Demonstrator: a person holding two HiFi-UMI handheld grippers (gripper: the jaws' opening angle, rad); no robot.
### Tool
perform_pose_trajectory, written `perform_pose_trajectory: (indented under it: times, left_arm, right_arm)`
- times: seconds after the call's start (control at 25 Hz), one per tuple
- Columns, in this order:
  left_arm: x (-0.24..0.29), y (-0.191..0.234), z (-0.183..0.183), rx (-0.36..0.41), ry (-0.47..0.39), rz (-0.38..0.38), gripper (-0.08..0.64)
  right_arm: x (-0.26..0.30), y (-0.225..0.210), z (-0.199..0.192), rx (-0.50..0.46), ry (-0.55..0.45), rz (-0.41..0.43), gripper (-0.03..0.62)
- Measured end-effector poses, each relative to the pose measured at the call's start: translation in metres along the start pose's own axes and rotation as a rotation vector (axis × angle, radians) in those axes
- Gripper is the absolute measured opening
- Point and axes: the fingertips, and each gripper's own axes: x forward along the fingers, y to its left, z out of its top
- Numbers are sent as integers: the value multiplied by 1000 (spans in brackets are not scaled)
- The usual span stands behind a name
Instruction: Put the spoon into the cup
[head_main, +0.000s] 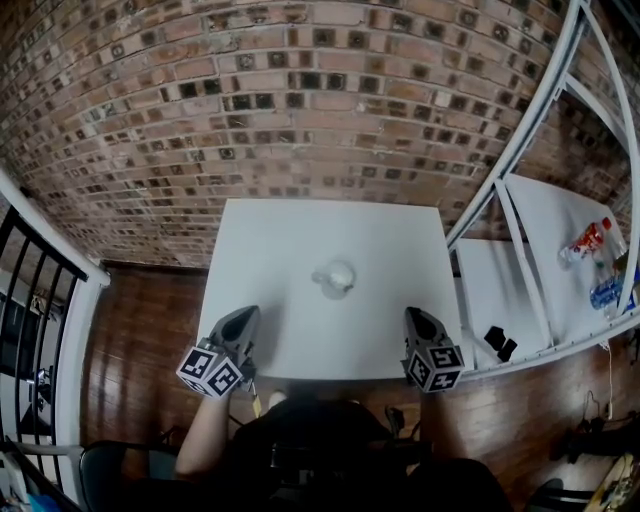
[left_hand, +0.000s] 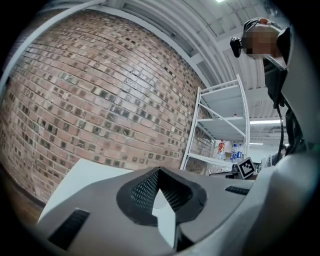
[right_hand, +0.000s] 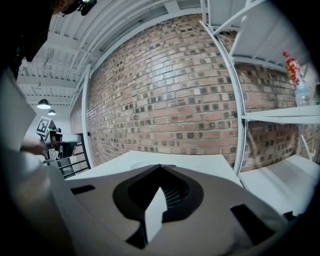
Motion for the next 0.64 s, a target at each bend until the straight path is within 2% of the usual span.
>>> perform_pose_trajectory:
  times: [0.64]
  left_arm:
    - [-7,4,-4,-9,4,16,3]
  right_arm:
    - [4,2,-9,-9,26,5,2]
